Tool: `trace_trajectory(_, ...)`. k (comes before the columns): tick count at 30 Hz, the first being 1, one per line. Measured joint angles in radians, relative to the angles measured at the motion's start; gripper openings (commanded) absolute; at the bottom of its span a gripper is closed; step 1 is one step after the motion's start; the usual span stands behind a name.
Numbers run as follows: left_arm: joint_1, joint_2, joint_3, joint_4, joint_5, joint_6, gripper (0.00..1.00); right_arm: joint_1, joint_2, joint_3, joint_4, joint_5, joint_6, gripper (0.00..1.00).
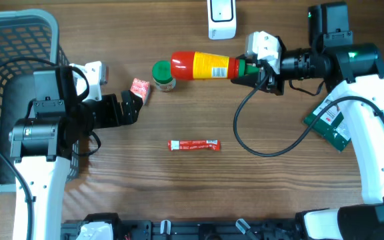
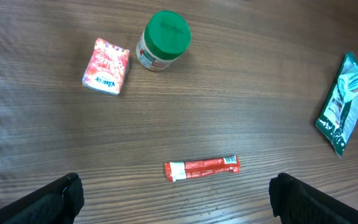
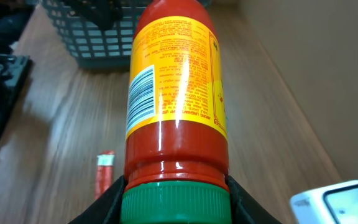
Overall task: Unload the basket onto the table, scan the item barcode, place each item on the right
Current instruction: 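Lift the red-yellow sauce bottle upright with the right gripper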
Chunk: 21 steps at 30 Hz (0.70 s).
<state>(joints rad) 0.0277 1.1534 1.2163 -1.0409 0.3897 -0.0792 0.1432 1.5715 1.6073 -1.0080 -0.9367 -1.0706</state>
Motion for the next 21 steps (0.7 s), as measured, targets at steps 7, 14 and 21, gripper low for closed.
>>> trace_trajectory(7,0.0,0.0,0.0,0.0,0.0,0.0,1.0,0.106,0.01,0.002,0.23,0.678,0.415,0.04)
trace_trajectory(14,0.0,0.0,0.0,0.0,0.0,0.0,1.0,0.362,0.237,0.002,0.461,1.451,0.481,0.04)
trace_trajectory(21,0.0,0.0,0.0,0.0,0.0,0.0,1.0,0.457,0.634,-0.006,1.501,2.189,-0.127,0.04)
